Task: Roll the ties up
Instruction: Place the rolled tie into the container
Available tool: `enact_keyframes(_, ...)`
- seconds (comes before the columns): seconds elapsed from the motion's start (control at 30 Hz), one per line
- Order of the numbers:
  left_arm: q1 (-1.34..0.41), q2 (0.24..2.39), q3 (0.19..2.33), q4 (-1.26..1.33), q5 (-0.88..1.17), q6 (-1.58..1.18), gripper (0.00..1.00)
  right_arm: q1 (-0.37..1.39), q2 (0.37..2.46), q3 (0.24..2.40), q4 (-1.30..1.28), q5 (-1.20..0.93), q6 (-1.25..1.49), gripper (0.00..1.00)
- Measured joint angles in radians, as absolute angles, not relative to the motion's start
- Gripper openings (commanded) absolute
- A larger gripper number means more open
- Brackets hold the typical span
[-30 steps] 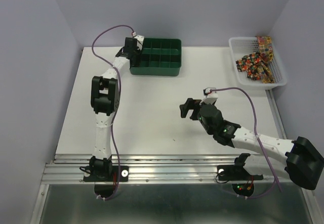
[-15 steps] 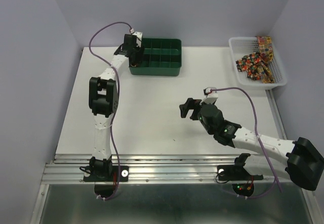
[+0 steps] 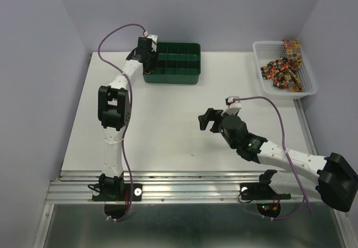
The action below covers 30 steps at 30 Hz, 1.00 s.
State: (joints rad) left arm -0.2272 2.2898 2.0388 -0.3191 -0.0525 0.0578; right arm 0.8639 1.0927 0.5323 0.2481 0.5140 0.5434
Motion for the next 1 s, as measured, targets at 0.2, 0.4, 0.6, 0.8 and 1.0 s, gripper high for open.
enact_keyframes(0.2, -0.227, 2.288, 2.038, -0.302, -0.080, 0.039, 0.52, 0.864, 1.095, 0.532, 0.248, 0.507, 0.543, 1.00)
enact_keyframes(0.4, -0.227, 2.290, 2.051, -0.304, -0.110, 0.034, 0.55, 0.864, 1.096, 0.532, 0.249, 0.507, 0.542, 1.00)
enact_keyframes(0.6, -0.227, 2.321, 2.122, -0.288, -0.122, 0.017, 0.54, 0.863, 1.113, 0.532, 0.249, 0.508, 0.542, 1.00)
enact_keyframes(0.8, -0.227, 2.373, 2.156, -0.280, -0.133, 0.016, 0.48, 0.863, 1.119, 0.532, 0.249, 0.508, 0.542, 1.00)
enact_keyframes(1.0, -0.226, 2.405, 2.156, -0.281, -0.144, 0.014, 0.42, 0.863, 1.132, 0.533, 0.248, 0.508, 0.542, 1.00)
